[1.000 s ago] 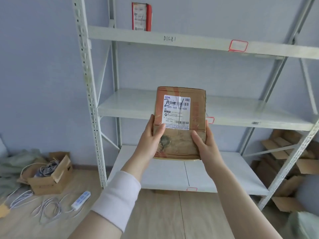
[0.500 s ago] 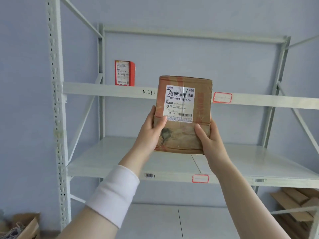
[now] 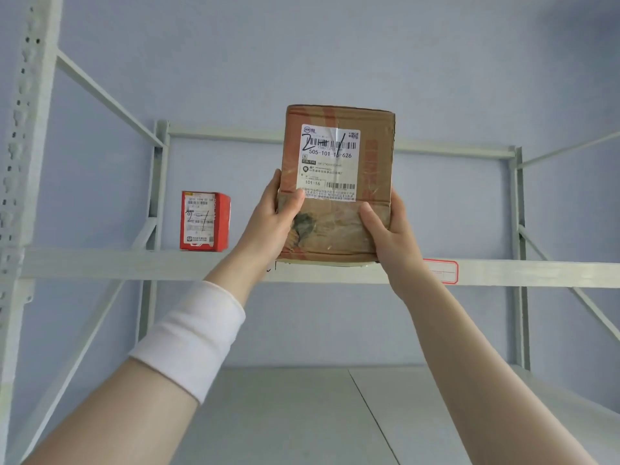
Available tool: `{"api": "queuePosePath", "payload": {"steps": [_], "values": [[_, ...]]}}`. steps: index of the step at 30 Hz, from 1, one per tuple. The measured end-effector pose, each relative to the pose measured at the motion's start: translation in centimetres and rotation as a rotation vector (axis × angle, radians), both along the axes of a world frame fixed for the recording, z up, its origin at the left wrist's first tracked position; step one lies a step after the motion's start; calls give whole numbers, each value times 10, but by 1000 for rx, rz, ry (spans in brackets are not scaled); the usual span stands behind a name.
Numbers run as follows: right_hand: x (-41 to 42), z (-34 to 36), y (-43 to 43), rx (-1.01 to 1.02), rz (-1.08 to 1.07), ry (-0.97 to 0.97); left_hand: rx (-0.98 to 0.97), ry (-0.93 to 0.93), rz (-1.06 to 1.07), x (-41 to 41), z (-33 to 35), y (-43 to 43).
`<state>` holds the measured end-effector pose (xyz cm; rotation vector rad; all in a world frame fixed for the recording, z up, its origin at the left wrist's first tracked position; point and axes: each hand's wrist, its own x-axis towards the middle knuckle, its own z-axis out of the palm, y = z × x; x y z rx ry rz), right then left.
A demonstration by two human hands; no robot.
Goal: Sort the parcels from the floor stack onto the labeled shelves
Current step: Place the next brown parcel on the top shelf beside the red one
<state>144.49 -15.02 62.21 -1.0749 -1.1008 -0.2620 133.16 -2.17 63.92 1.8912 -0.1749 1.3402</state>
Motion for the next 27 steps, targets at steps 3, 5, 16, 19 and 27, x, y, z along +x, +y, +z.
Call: {"api": "queuePosePath", "payload": {"steps": [3,5,16,19,27], "values": [[21,12,24,-25,-3,-17,0,7,6,27,9,30],[39,16,39,-37,-15,-29,-8,30,4,44,14,47],[120,20,97,-236,-116,-100,-12,168,96,110,14,104],[140,26,106,-312,-131,-97,-31,237,135,120,17,115],[175,58,141,-657,-291,-100,-79,451,323,144,42,155]]}}
